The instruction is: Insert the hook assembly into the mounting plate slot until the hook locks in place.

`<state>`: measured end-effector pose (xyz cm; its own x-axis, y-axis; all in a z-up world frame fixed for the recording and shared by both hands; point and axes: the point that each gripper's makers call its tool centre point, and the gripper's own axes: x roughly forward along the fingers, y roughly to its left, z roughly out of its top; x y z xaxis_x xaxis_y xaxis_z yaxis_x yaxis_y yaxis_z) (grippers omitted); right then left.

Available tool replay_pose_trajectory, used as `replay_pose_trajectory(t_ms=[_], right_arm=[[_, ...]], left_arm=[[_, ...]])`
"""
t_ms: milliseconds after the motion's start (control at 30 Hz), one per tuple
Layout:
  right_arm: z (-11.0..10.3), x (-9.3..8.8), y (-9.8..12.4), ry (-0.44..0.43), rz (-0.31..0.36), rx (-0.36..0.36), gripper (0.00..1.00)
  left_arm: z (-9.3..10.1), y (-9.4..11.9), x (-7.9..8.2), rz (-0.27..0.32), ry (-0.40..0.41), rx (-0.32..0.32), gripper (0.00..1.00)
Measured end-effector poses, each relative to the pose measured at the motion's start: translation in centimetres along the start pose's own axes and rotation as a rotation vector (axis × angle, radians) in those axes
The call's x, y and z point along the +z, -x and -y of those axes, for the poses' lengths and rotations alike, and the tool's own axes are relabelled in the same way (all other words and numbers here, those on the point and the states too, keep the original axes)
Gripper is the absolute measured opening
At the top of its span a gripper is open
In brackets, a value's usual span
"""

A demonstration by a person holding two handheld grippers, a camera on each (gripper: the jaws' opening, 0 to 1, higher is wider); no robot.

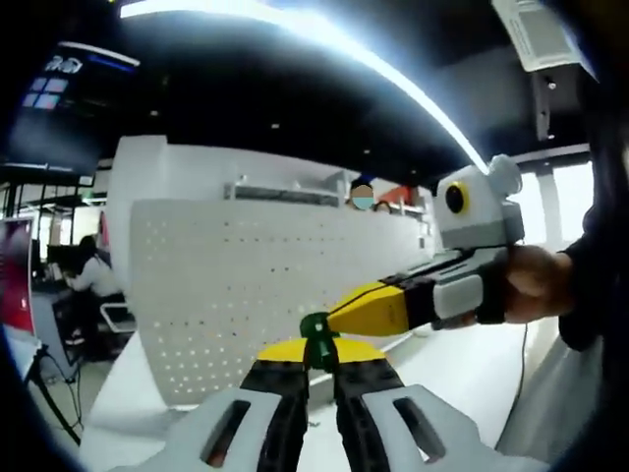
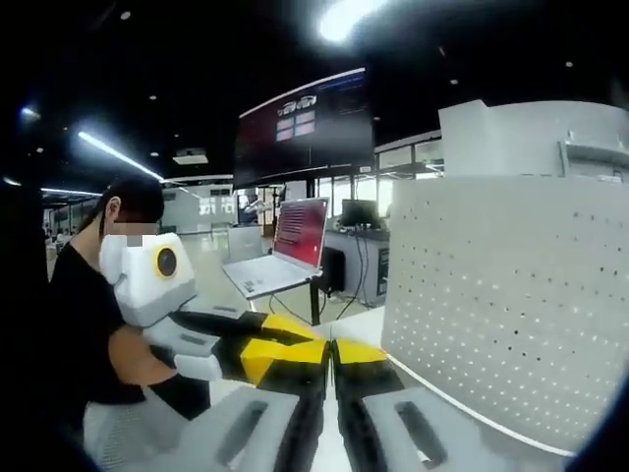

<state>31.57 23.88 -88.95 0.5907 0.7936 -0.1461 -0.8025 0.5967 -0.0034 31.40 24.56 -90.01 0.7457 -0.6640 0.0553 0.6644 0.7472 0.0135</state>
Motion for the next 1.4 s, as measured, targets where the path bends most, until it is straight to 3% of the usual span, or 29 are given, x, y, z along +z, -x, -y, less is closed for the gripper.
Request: replay_pose_trajectory(t_ms=[400, 767, 1233, 1400], right_arm=[[-0.5, -0.1, 0.2, 0.004, -0.005, 0.003, 0.00], [-1.1, 0.2, 0.4, 0.062, -0.001, 0.022, 0.02], [0.6, -0.3, 2.2, 0.050, 0.047, -0.052, 0.06], [1.0, -1.6, 2.9, 0.079, 0.059, -0.099, 0.08]], left_arm=[[0.2, 0.0, -0.2, -0.015, -0.046, -0.002, 0.04], [0.1, 0.2, -0.2, -0.022, -0.048, 0.018, 0.03], [-0.2, -0.1, -0.7, -0.039, -0.025, 0.041, 0.03], [-0.4, -0.2, -1.2, -0.055, -0.013, 0.052, 0.03]])
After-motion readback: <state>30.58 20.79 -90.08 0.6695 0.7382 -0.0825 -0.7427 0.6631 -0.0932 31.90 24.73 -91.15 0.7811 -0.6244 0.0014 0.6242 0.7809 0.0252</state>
